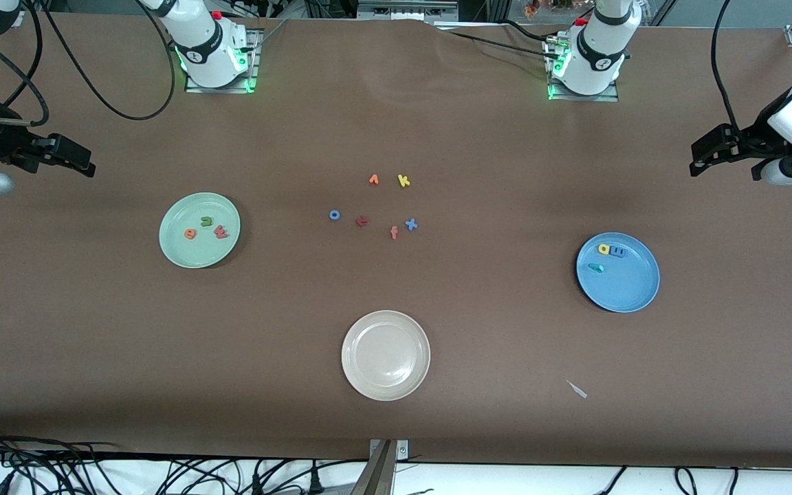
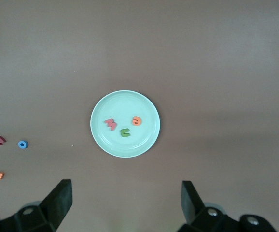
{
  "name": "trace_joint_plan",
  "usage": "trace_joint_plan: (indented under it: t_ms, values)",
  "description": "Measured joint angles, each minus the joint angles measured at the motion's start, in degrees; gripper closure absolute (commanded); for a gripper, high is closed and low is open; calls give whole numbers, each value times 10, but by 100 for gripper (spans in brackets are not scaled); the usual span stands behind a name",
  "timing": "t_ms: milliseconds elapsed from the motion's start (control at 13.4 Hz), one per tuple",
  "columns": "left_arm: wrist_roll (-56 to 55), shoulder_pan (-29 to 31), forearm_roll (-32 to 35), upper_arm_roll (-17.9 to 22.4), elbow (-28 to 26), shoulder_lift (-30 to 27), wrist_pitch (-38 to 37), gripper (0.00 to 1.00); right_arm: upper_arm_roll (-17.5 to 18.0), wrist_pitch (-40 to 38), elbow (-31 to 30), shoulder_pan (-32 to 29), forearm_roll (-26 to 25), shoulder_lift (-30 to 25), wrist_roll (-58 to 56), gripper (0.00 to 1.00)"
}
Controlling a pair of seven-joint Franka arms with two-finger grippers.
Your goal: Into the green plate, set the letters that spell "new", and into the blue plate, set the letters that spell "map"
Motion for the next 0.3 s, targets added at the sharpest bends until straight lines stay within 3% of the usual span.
trace_joint_plan:
  t_ms: [299]
  values:
    - [0, 1, 0, 0, -3, 0, 2, 0, 0, 2, 0, 0, 0, 1, 0, 0]
